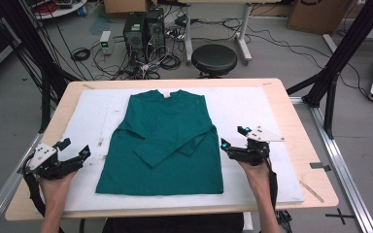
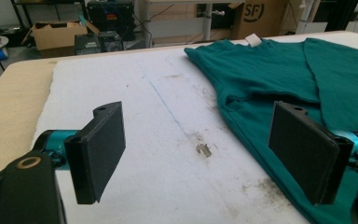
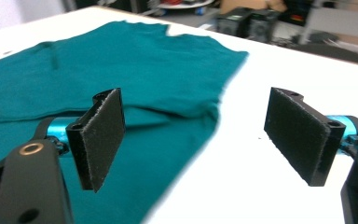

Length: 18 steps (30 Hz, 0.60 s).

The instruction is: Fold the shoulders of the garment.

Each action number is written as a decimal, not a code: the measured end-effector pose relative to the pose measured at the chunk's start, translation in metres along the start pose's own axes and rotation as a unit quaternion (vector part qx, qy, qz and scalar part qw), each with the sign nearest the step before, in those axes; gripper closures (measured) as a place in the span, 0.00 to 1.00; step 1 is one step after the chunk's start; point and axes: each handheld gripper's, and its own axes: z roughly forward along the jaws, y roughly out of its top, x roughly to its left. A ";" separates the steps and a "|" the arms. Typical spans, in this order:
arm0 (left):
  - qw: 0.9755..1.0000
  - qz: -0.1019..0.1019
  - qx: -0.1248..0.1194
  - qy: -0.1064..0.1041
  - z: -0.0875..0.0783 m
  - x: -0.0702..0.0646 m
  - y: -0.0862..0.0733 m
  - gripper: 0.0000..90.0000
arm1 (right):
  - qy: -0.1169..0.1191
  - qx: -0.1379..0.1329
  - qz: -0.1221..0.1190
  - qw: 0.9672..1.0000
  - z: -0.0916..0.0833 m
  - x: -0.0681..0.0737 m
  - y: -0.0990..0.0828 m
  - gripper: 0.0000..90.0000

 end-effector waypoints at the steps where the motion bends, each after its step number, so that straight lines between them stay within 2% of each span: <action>1: 1.000 0.001 0.000 -0.001 0.000 0.000 0.000 0.21 | -0.009 -0.006 0.008 1.000 -0.003 -0.004 -0.004 0.23; 5: 1.000 0.008 0.000 -0.008 0.000 -0.001 0.000 0.21 | -0.013 -0.030 0.045 0.998 -0.012 -0.016 -0.018 0.23; 7: 1.000 0.011 -0.004 -0.007 -0.001 -0.002 0.000 0.21 | -0.020 -0.021 0.046 0.998 -0.014 -0.020 -0.020 0.23; 10: 1.000 0.009 0.000 -0.007 0.000 -0.001 0.000 0.21 | -0.025 -0.023 0.053 0.998 -0.017 -0.023 -0.026 0.23; 13: 1.000 0.004 0.000 -0.009 0.000 0.000 0.000 0.22 | -0.031 -0.006 0.044 0.999 -0.018 -0.023 -0.030 0.23; 18: 1.000 0.004 -0.001 -0.011 0.000 0.000 0.000 0.22 | -0.038 -0.011 0.047 0.998 -0.017 -0.024 -0.031 0.23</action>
